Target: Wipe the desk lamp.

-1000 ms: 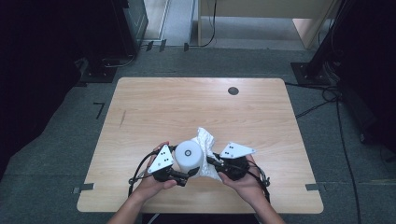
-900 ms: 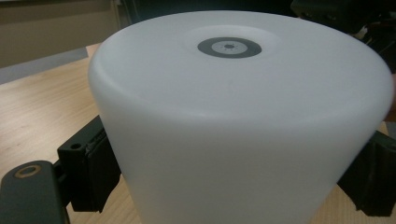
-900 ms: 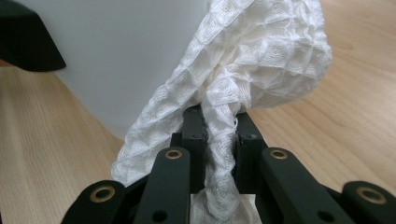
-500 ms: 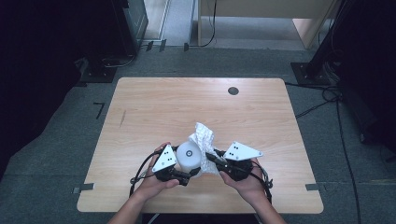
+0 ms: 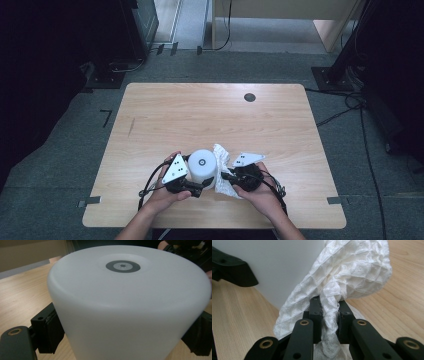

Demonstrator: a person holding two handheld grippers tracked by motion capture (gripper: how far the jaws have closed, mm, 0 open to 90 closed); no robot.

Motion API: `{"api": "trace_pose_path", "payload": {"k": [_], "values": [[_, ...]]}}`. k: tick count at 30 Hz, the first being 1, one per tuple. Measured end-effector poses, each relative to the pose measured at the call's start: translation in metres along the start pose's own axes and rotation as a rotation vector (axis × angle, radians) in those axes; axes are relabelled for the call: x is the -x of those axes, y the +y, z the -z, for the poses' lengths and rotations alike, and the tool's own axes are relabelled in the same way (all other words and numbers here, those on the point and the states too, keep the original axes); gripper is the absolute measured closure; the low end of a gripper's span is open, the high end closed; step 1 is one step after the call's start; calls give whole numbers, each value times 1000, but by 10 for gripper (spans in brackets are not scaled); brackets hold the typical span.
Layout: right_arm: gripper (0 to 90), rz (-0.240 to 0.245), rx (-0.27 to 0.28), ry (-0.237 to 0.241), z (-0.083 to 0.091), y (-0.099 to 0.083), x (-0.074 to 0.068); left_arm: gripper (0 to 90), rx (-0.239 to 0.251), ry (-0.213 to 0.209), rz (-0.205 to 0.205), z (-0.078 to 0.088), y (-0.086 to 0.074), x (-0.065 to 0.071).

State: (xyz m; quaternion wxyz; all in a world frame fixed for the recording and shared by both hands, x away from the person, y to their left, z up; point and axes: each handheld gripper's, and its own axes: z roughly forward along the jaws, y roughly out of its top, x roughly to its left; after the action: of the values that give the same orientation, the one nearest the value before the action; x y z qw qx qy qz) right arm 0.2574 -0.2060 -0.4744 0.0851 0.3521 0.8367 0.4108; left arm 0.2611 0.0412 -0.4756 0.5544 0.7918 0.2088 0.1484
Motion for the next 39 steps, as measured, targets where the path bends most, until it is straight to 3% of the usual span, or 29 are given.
{"api": "trace_pose_path", "payload": {"k": [2, 9, 13, 19, 23, 26, 28, 33, 36, 39], "values": [[780, 0, 9, -6, 4, 1, 1, 82, -18, 16, 1, -3, -1, -1], [781, -11, 119, -40, 23, 6, 6, 82, -58, 33, -2, -13, -8, 0], [781, -19, 130, -52, 25, 5, 9, 82, -71, 36, -25, -19, -10, 5], [781, -23, 134, -55, 26, 5, 11, 79, -63, 28, -20, -18, -12, 3], [781, -26, 134, -59, 26, 4, 14, 9, -59, 80, 2, -15, -10, 5], [781, -32, 140, -64, 27, 3, 15, 4, -59, 129, 36, -11, -10, 11], [781, -36, 145, -65, 29, 3, 17, 0, -83, 195, 82, -13, -13, 20], [781, -43, 145, -70, 28, 3, 18, 3, -117, 343, 141, -28, -11, 38], [781, -36, 149, -69, 28, 3, 17, 74, -118, 355, 149, -34, -11, 38], [781, -44, 153, -72, 29, 3, 18, 79, -124, 299, 132, -33, -10, 31]]}}
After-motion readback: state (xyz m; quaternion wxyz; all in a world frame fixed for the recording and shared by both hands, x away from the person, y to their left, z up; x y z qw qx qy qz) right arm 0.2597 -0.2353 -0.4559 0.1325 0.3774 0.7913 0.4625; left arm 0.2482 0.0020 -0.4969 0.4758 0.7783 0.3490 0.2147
